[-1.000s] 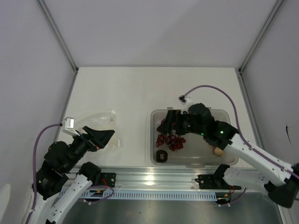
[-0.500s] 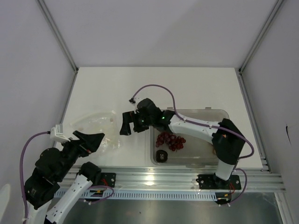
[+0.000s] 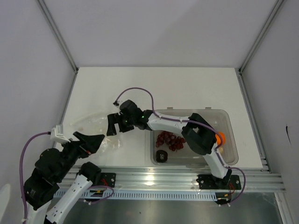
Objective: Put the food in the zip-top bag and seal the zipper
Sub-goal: Pick up the zipper food storage bag at the center of the board.
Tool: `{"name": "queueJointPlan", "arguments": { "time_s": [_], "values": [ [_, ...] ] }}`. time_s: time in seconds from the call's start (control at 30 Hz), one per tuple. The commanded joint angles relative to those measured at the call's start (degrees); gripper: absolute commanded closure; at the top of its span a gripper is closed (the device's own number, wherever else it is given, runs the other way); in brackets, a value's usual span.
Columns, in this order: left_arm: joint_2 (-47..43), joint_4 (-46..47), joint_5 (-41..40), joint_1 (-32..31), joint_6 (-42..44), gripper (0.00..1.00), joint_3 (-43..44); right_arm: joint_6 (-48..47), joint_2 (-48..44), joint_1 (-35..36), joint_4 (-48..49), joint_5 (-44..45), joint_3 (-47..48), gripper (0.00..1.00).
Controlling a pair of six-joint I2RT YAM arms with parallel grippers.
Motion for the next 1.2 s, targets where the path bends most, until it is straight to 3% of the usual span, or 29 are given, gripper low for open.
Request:
{"name": "queueJointPlan", "arguments": {
  "time_s": [0.0,0.17,0.43,0.47,0.5,0.6,0.77,0.97,1.17],
  "values": [
    [-0.22,-0.54,1.06,0.45,-0.53,0.04,1.05,-1.15,3.79,1.10,-2.13,3.17,5.57,0.01],
    [0.22,-0.80,1.76,0.45,-0.79,0.04,0.79,-0.62,8.27,1.10,-1.44,2.30,7.68,0.03],
    [1.89,-0.54,3.17,0.45,-1.32,0.04,0.18,-1.06,10.92,1.10,1.11,-0.60,8.30,0.21],
    [1.89,-0.45,3.35,0.45,-1.32,0.03,0.18,-1.23,10.92,1.10,1.90,-0.95,8.21,0.27],
    [1.89,-0.45,3.43,0.45,-1.41,0.04,0.00,-1.41,11.00,1.10,2.25,-1.39,8.30,0.40],
    [1.72,-0.71,3.35,0.45,-1.32,0.04,0.00,-1.41,10.22,1.10,4.36,-2.36,7.07,0.66],
    [2.07,-0.72,3.70,0.45,-1.50,0.04,-0.26,-1.50,8.72,1.01,6.39,-2.36,4.00,1.00],
    [4.70,-0.98,3.61,0.45,-2.46,0.06,0.87,-7.88,3.02,0.66,9.12,1.49,-1.35,1.00],
    [12.43,-1.50,3.17,0.45,-4.48,0.11,6.85,-18.71,-9.28,0.48,7.36,15.11,-8.91,1.00]
  ]
}}
